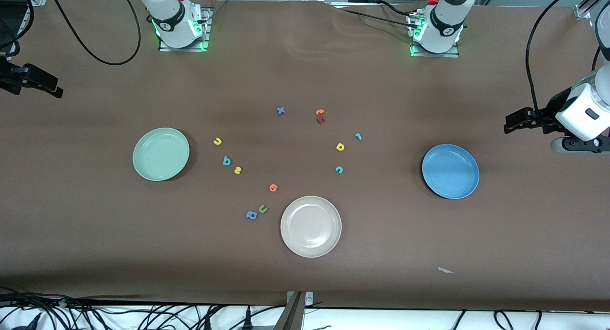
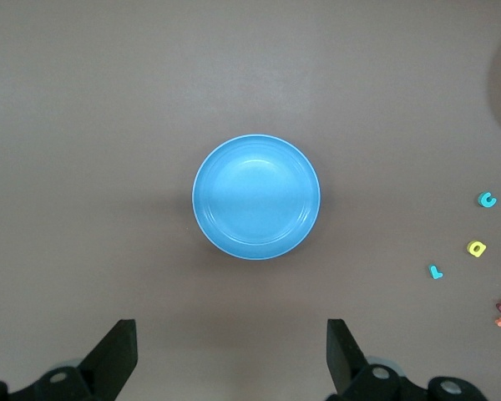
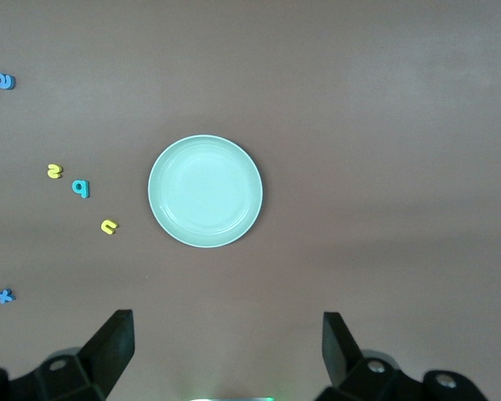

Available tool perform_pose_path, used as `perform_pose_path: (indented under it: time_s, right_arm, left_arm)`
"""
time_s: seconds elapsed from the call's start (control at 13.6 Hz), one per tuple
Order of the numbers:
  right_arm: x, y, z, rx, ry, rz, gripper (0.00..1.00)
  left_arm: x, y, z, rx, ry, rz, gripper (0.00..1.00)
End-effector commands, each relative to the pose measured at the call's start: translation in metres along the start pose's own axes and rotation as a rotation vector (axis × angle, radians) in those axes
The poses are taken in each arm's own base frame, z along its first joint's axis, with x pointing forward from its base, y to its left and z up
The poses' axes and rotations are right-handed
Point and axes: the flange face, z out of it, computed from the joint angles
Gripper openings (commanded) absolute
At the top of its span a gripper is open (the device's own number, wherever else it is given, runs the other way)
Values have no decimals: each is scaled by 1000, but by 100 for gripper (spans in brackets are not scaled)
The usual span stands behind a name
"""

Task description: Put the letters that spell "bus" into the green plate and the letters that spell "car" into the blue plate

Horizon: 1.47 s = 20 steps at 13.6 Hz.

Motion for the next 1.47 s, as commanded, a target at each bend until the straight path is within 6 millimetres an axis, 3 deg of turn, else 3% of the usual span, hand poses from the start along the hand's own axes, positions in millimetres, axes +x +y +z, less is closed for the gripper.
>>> perform_pose_path:
  time_s: [0.0, 0.73, 0.95, 1.39]
  right_arm:
    - [-5, 1, -4, 0, 4, -5, 100]
    - [-5, 0, -4, 1, 4, -5, 100]
    - [-8, 12, -2, 0, -18, 14, 100]
    - [-9, 2, -5, -3, -15, -3, 100]
  left_arm:
    - [-3, 2, -3, 21, -2, 3, 100]
    - [-2, 2, -3, 20, -3, 3, 100]
    - [-2, 2, -3, 20, -3, 3, 100]
    - [-2, 2, -1, 19, -5, 3, 100]
